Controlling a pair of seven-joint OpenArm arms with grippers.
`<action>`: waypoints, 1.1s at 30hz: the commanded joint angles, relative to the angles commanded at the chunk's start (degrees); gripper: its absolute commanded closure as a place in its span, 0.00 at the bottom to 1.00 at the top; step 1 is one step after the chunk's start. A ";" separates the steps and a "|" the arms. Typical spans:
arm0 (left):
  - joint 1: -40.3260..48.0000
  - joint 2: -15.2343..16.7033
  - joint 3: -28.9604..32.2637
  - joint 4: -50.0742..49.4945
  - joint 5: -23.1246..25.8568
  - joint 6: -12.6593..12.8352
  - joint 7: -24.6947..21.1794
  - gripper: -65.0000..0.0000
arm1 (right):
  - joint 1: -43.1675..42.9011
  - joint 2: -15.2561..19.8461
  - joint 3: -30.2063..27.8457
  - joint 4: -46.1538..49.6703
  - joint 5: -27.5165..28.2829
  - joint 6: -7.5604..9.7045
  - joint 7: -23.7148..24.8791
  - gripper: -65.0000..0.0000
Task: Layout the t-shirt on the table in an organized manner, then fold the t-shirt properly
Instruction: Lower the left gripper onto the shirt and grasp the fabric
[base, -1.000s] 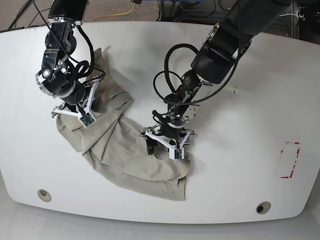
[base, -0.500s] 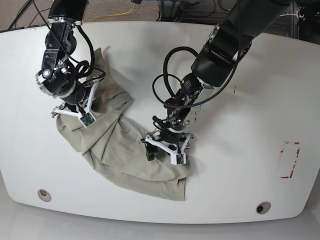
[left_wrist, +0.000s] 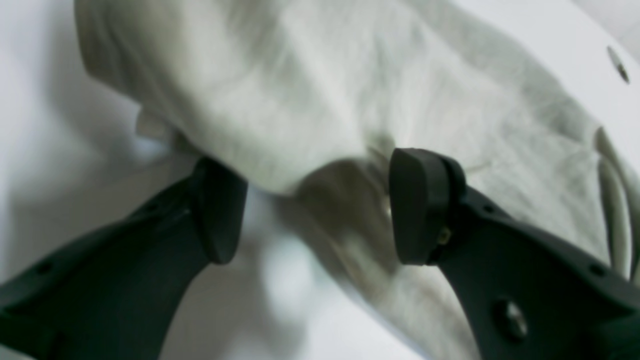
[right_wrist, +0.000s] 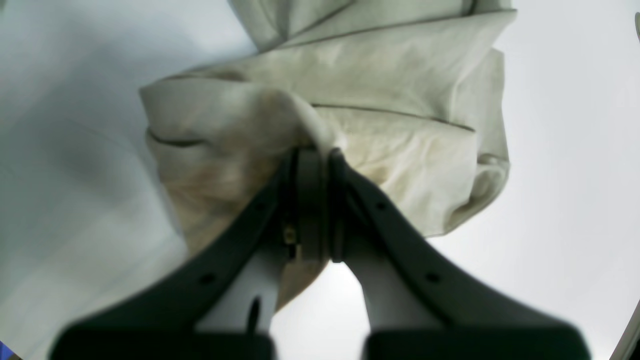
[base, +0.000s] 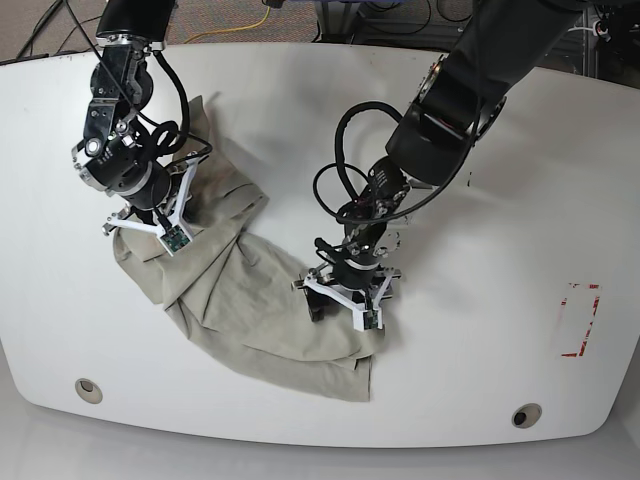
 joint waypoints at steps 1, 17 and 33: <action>-0.53 0.00 0.00 -0.97 0.00 0.00 -0.09 0.35 | 0.00 -0.09 -0.09 0.00 0.00 0.00 0.00 0.99; -2.20 0.00 0.26 -4.66 -0.09 -0.79 -3.60 1.00 | 0.00 0.09 -0.09 0.00 0.00 0.00 0.00 0.99; 0.26 0.00 0.26 4.04 -2.20 -2.46 -3.60 0.99 | 0.18 0.26 -0.09 -0.09 0.00 0.00 0.00 0.99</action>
